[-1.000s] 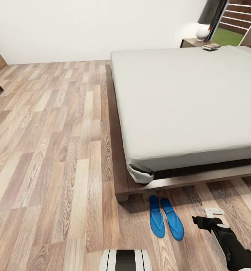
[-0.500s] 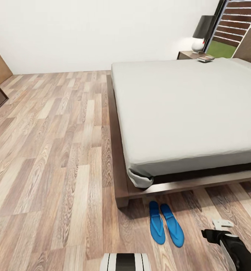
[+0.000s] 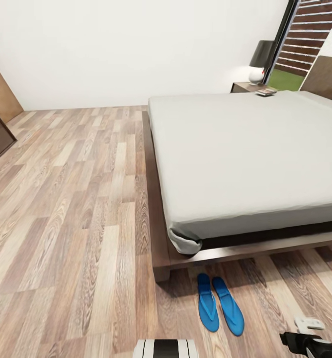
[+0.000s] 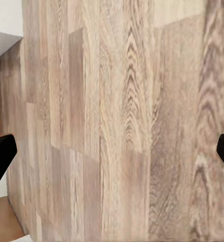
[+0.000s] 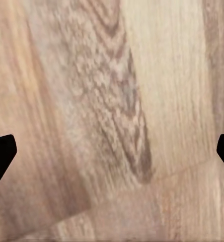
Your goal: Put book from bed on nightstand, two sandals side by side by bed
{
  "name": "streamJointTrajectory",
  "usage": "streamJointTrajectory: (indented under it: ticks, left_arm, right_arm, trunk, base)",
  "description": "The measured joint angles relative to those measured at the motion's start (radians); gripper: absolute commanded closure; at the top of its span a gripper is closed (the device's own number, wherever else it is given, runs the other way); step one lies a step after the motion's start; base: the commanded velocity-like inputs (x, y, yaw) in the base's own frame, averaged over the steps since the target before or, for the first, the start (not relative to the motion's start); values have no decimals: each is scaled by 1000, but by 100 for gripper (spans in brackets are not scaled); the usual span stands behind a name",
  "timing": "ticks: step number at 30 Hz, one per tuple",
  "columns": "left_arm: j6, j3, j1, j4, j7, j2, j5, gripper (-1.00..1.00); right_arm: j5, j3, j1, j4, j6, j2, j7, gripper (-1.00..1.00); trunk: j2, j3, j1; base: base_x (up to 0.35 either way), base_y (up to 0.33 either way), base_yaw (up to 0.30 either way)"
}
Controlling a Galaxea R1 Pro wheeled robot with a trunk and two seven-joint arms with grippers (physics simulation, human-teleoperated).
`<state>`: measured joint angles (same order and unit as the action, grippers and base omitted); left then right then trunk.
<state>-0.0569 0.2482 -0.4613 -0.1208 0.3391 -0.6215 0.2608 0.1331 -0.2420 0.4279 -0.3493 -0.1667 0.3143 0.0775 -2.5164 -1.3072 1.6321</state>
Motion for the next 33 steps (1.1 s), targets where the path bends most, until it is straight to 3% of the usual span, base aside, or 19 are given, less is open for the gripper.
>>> streamJointTrajectory:
  ticks: [2,7,9,10,13,14,16,20,25,33]
  left_arm:
    - [-39,-1,2,34,-70,0,2,-100]
    - [-88,-5,30,73,-157,3,10,-100]
    - [-102,-6,54,81,-179,5,26,-100]
    - [-112,-8,74,87,-195,11,56,-100]
    - [-132,-7,105,91,-212,31,119,-100]
    - [-132,-7,105,91,-212,31,119,-100]
    - [-165,-7,144,94,-224,55,180,-100]
    - [-194,-6,179,94,-231,79,222,-100]
    - [-216,-5,205,95,-236,115,251,-100]
    - [-224,-4,215,94,-238,162,263,-100]
  right_arm:
    - [-1,0,-3,27,27,1,0,-100]
    - [-2,-1,-24,60,86,2,0,-100]
    - [-3,0,-41,75,109,1,1,-100]
    - [-3,0,-58,93,127,0,1,-100]
    - [-4,-1,-75,133,158,-1,1,-100]
    - [-4,-1,-75,133,158,-1,1,-100]
    - [-4,-1,-84,177,192,-1,2,-100]
    - [-4,-1,-89,212,218,0,3,-100]
    - [-4,-1,-92,239,237,0,2,-100]
    - [-3,-1,-95,254,244,-1,3,-100]
  trunk:
    - [0,8,-1]
    - [2,27,-3]
    - [2,35,-4]
    - [2,39,-4]
    - [3,50,-6]
    - [3,54,-6]
    - [4,62,-7]
    - [5,77,-9]
    - [6,97,-11]
    - [8,128,-15]
  base:
    - [0,0,0]
    - [0,0,0]
    - [0,0,0]
    - [0,0,0]
    - [0,0,0]
    - [0,0,0]
    - [0,0,0]
    - [0,0,0]
    - [0,0,0]
    - [0,0,0]
